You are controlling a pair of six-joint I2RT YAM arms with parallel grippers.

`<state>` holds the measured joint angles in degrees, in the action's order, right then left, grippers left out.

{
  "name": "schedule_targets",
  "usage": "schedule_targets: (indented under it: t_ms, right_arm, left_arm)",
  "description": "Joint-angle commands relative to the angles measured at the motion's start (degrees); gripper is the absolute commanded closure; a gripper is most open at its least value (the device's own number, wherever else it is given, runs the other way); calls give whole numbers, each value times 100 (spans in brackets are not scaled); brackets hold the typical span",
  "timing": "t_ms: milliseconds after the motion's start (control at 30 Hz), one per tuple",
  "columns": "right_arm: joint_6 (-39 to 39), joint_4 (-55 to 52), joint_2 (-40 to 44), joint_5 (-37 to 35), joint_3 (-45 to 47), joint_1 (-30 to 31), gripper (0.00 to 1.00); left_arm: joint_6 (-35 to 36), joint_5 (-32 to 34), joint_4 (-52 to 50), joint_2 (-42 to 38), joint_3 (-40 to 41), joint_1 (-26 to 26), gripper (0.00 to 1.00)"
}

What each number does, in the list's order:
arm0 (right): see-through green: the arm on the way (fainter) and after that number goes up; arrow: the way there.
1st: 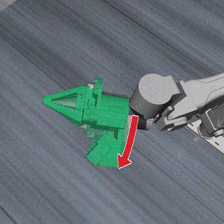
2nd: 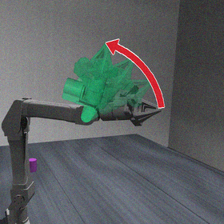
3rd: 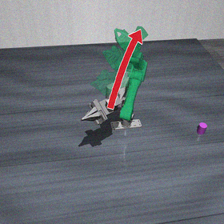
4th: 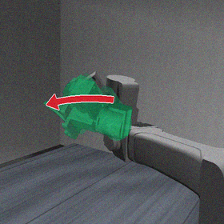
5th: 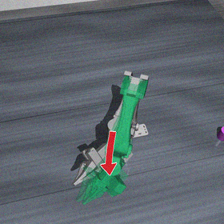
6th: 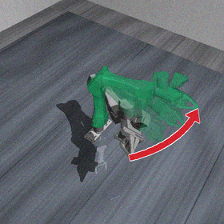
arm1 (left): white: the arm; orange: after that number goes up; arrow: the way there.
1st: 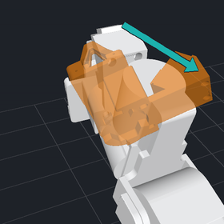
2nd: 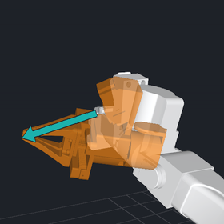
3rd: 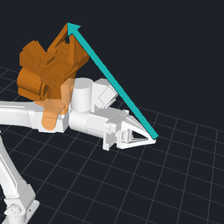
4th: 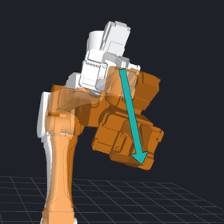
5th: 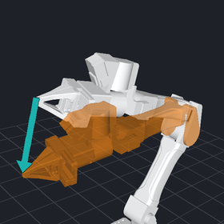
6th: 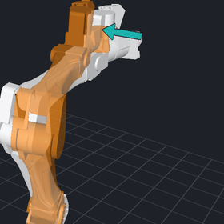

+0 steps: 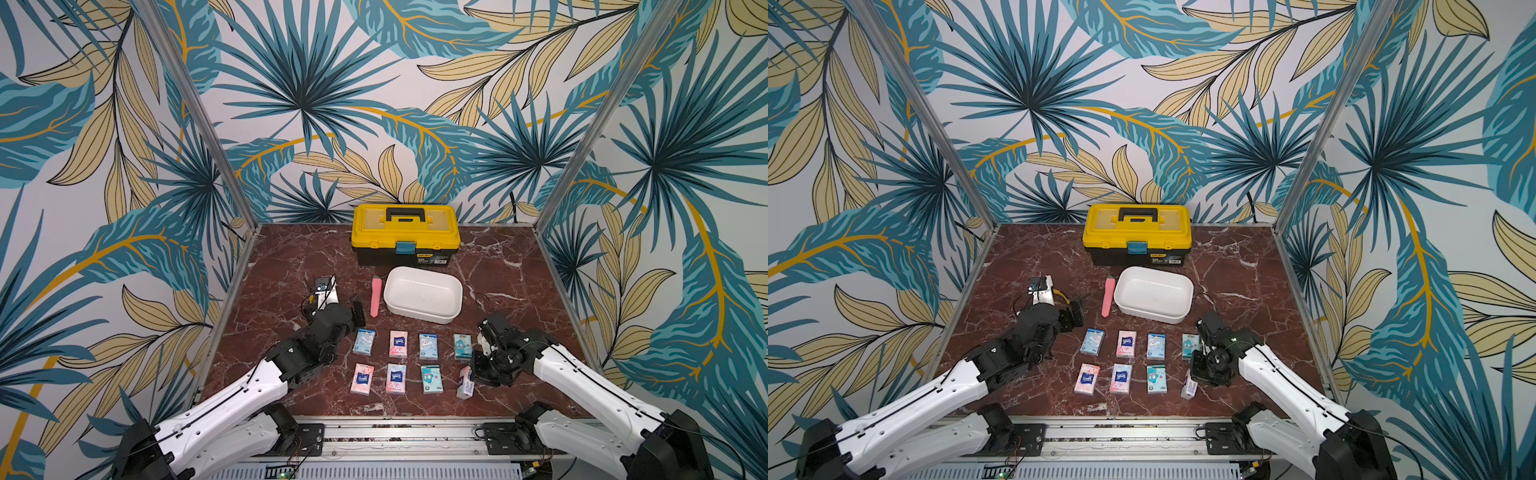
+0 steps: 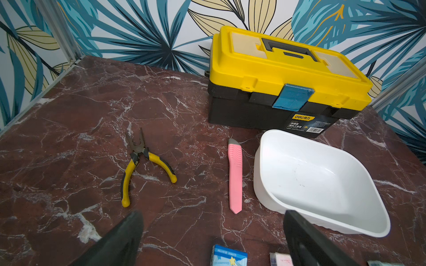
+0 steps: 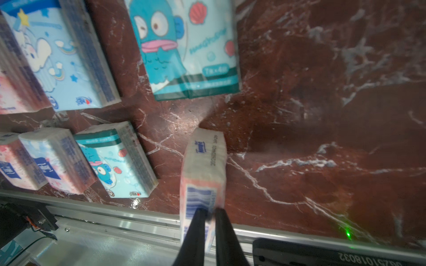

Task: Take the pocket tissues out of the storage box
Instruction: Place the pocket tissues at the center of the board.

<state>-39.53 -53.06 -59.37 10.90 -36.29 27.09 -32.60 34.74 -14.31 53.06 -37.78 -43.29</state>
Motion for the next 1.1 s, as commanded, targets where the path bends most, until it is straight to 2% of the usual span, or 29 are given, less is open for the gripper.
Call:
schedule_targets:
  t_ms: [0, 233, 467, 733, 933, 1067]
  right_arm:
    - [-168, -389, -42, -443, 0, 7, 85]
    - [-235, -819, 29, -1008, -132, 6, 85]
    - [-214, -497, -126, -1196, -199, 7, 84]
    - [124, -721, -104, -1808, -1150, -2, 70]
    - [797, -777, -457, -2638, -2161, -152, 57]
    - [1437, -534, -669, -3145, -2729, -452, 48]
  left_arm:
    - [26, 46, 130, 2, -204, 31, 0]
    - [27, 39, 139, 12, -203, 31, 0]
    - [60, 27, 169, 56, -220, 40, 0]
    - [170, 169, 65, -23, -303, 86, 0]
    - [212, 8, -274, -52, -595, 663, 0]
    - [397, -280, -251, -193, -696, 1429, 0]
